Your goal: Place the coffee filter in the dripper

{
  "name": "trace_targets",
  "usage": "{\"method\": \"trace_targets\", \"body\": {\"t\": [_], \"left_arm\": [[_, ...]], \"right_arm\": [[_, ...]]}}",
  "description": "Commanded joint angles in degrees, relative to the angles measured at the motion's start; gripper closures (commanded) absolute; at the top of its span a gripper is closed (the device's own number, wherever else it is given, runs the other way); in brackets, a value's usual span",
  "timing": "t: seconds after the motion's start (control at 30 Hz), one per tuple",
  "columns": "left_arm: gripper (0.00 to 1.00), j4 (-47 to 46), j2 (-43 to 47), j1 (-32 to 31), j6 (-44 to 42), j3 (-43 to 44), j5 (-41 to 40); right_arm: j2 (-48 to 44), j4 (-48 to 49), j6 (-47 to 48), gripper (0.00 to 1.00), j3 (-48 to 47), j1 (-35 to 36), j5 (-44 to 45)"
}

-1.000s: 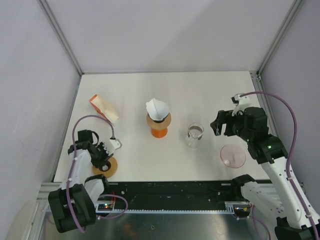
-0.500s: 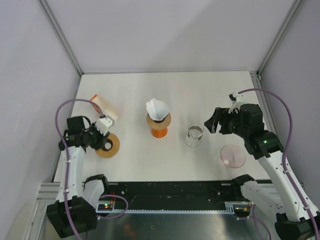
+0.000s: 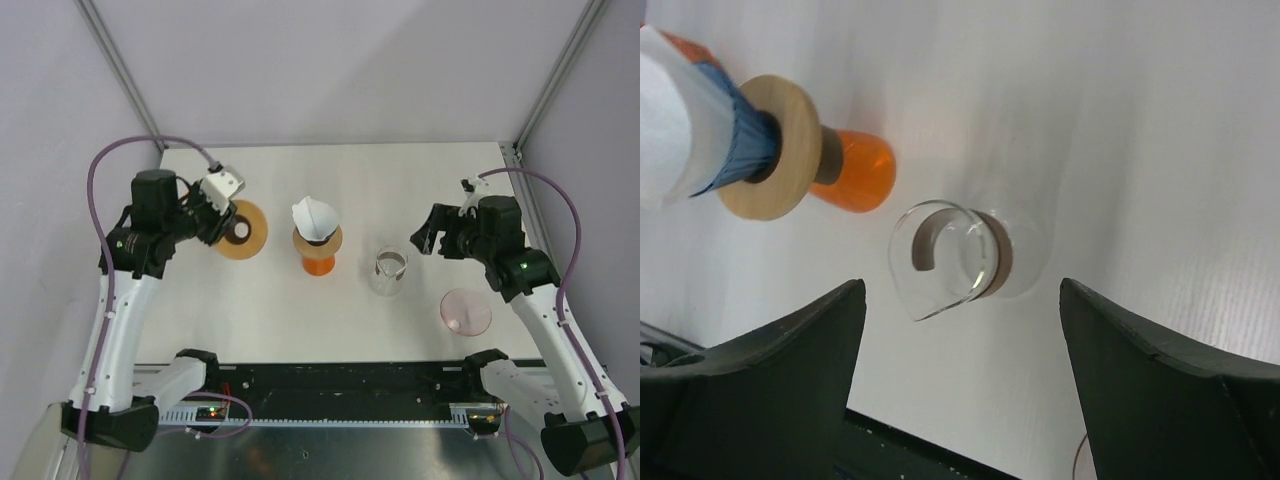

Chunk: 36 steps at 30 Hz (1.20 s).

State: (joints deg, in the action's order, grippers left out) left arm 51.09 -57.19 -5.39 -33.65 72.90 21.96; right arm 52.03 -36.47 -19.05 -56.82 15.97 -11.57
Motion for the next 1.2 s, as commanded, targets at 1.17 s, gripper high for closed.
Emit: {"method": "trace_targets", "body": {"t": [1.17], "left_arm": [[1.00, 5.55, -64.67, -50.71, 3.66, 52.94, -12.13]], "right_arm": [[2.69, -1.89, 4.77, 0.16, -2.10, -26.35, -7.99]]}}
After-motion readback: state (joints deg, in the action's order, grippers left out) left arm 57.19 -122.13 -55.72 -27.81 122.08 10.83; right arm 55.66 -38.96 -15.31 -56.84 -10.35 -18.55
